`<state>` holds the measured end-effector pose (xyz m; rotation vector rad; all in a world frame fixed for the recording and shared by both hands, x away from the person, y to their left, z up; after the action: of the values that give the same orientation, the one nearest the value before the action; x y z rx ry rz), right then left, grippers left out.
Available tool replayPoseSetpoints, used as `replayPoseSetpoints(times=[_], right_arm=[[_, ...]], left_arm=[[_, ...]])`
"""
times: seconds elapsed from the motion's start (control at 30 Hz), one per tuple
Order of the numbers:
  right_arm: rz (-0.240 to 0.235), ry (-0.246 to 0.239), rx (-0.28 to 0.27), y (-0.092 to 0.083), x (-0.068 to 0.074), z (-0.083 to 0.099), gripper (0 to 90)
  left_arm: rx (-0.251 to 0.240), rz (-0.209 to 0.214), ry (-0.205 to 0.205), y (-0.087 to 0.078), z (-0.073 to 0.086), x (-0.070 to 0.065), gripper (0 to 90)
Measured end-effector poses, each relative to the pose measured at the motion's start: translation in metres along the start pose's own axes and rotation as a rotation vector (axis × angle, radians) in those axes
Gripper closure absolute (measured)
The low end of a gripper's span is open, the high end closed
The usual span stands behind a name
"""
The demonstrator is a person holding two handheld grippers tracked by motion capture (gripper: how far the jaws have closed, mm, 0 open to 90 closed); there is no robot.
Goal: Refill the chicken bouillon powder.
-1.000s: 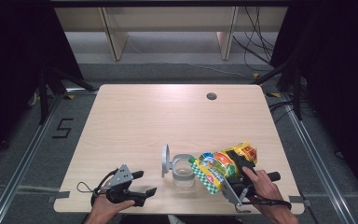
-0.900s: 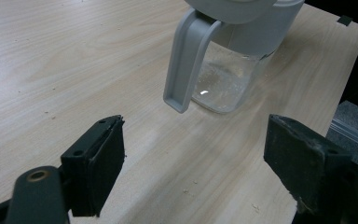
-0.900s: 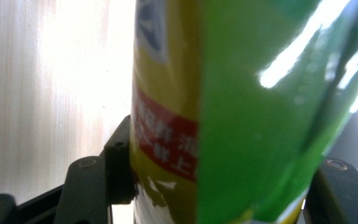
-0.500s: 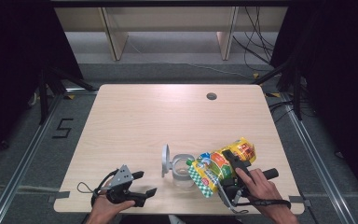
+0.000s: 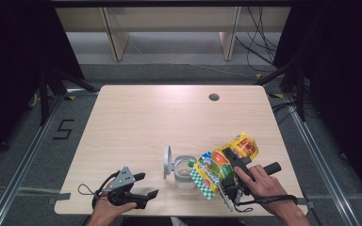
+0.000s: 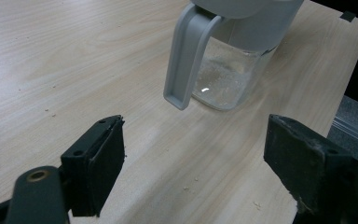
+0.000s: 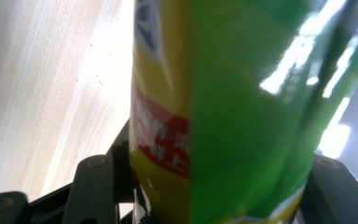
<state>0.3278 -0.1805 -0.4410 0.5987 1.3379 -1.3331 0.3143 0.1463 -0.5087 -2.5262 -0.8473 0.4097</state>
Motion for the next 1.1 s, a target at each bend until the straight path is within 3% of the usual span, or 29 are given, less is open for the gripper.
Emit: replayPoseSetpoints(times=[0.13,0.17,0.23,0.4,0.5,0.57,0.7,0.77,1.1], right_arm=[[-0.004,-0.015,0.009,0.000,-0.001,0.002,44.8],[-0.011,-0.059,0.010,0.000,-0.005,0.001,44.8],[0.000,-0.080,-0.002,0.001,-0.007,0.000,45.2],[-0.001,-0.064,0.009,0.000,-0.006,0.000,46.2],[0.002,-0.082,0.012,0.000,-0.008,0.000,46.2],[0.007,-0.155,0.020,-0.001,-0.013,0.000,46.3],[0.007,-0.165,0.025,-0.002,-0.014,0.000,46.3],[0.011,-0.195,0.020,-0.002,-0.017,-0.001,46.4],[0.019,-0.181,0.041,-0.004,-0.016,0.000,46.5]], left_arm=[[-0.004,-0.001,-0.005,0.000,0.000,0.000,19.8],[-0.004,-0.001,-0.005,0.000,0.000,0.000,19.8],[-0.013,0.001,-0.015,0.001,0.000,-0.001,19.8],[-0.007,0.001,-0.010,0.000,0.000,0.000,19.8],[-0.006,0.000,-0.008,0.000,0.000,0.000,19.8],[-0.005,0.000,-0.008,0.000,0.000,0.000,19.8],[-0.007,0.000,-0.010,0.000,0.000,0.000,19.8],[-0.005,0.001,-0.006,0.000,0.000,0.000,19.8],[-0.004,0.001,-0.006,0.000,0.000,0.000,19.8]])
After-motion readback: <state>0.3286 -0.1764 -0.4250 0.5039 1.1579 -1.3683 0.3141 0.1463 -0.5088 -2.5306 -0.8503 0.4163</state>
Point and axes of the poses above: each handheld gripper's, and its own axes: y roughly forward along the jaws, z roughly out of its underside, x roughly to its left, the point moved 3 cm from there along y, roughly forward along the jaws, and after that the axes turned 1 degree about -x, right-handed, at the moved point
